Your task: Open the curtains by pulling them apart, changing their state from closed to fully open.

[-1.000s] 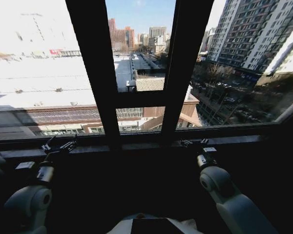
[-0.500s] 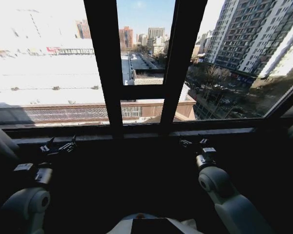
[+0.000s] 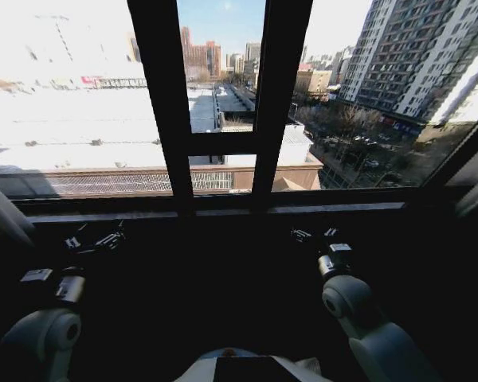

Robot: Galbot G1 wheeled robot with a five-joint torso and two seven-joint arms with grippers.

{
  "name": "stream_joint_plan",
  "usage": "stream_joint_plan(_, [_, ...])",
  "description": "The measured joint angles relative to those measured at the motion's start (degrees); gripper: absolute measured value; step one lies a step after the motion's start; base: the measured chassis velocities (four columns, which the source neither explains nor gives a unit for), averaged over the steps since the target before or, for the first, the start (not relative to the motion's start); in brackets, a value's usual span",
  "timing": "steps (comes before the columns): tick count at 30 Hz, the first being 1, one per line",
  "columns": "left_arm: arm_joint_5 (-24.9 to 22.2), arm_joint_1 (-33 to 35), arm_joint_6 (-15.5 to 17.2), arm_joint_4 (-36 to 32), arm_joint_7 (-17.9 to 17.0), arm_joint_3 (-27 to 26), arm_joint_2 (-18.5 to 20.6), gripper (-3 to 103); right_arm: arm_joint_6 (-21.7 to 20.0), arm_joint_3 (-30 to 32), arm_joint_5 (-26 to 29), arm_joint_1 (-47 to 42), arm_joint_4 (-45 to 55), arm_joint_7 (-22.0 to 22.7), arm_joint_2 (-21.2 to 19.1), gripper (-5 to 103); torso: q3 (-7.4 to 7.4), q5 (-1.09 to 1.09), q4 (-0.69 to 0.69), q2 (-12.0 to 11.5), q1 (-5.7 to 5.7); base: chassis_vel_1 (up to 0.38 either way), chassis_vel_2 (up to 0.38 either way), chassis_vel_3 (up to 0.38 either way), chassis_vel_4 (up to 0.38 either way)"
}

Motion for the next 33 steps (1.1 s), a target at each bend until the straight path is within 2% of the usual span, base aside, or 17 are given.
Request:
stream_joint_plan(10, [-0.2,0.7,-1.2,0.5,0.5,-0.4,-0.2,100,0.0,-0.6,-0.4,-0.1,0.4,0.8,0.3,100,-0.02,0.03,0.00,0.0,-0.07,-0.073,-0.388,0.070,0.381])
stream_joint_plan(23, [-0.4,0.7,-1.5,0.5,0.6,-0.4,-0.4,100,0.1,-0.7,-0.6,-0.6,0.7,0.9,1.0,100,-0.02,0.00,0.00,0.0,-0.07,0.053,-0.340,-0.038,0.336])
stream_joint_plan(30, [-0.4,0.9,-1.7,0.3,0.7,-0.5,-0.5,100,2.1,-1.2,-2.5,-0.7,0.2,0.5,1.3,100,-0.02,0.00,0.02,0.0,-0.07,0.020,-0.366,-0.025,0.379])
stream_joint_plan(33, [-0.4,0.9,-2.0,0.4,0.7,-0.5,-0.3,100,2.2,-1.4,-2.6,-0.8,0.2,0.4,1.5,100,-0.05,0.07,-0.01,0.1,-0.11,0.041,-0.170,-0.052,0.310])
